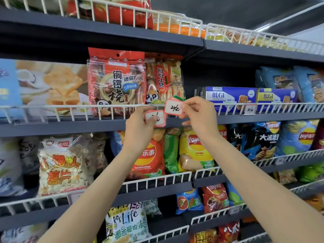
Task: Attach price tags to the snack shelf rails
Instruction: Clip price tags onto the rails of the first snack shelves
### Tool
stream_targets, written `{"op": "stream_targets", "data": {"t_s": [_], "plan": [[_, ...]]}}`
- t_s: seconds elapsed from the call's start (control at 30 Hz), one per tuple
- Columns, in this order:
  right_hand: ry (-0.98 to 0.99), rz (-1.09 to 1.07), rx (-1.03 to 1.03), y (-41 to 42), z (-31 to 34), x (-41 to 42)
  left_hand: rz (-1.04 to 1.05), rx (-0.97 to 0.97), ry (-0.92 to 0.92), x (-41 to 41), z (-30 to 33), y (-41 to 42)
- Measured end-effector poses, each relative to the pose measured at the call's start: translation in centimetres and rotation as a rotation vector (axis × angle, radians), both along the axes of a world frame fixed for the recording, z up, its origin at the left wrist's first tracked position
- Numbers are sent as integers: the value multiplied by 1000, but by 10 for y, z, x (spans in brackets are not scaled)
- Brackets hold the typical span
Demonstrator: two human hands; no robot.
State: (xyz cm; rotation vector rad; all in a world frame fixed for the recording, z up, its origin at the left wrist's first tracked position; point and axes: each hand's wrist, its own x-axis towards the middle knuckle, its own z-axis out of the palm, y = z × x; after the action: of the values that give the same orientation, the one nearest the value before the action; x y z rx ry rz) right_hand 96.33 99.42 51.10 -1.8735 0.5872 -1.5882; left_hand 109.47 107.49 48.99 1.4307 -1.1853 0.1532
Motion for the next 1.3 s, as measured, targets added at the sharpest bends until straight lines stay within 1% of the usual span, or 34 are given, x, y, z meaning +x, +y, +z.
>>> {"op": "stream_targets", "data": {"t_s": [0.13,0.23,0.33,0.4,0.47,0.63,0.7,0.8,0.87,1.03,1.3], "plan": [[-29,-70,2,0,3,1,-125,3,-15,5,0,9],[27,-33,7,6,5,5,-166,38,-41,9,4,12],[81,67,21,12,6,11,-162,105,-66,14,7,11],[88,109,19,14,6,13,-190,123,-38,18,6,13],[82,133,13,17,7,15,-179,100,-17,22,4,16],[83,173,25,19,6,21,-114,56,-39,30,7,17],[49,142,17,17,5,23,-92,72,-60,33,6,16],[-56,85,43,12,4,23,-55,89,-73,37,3,16],[-84,54,52,8,4,22,-54,93,-87,37,2,18],[-110,-40,17,0,6,19,16,18,-278,25,3,20],[-56,-97,-80,-1,6,20,48,-13,-288,8,-4,11]]}}
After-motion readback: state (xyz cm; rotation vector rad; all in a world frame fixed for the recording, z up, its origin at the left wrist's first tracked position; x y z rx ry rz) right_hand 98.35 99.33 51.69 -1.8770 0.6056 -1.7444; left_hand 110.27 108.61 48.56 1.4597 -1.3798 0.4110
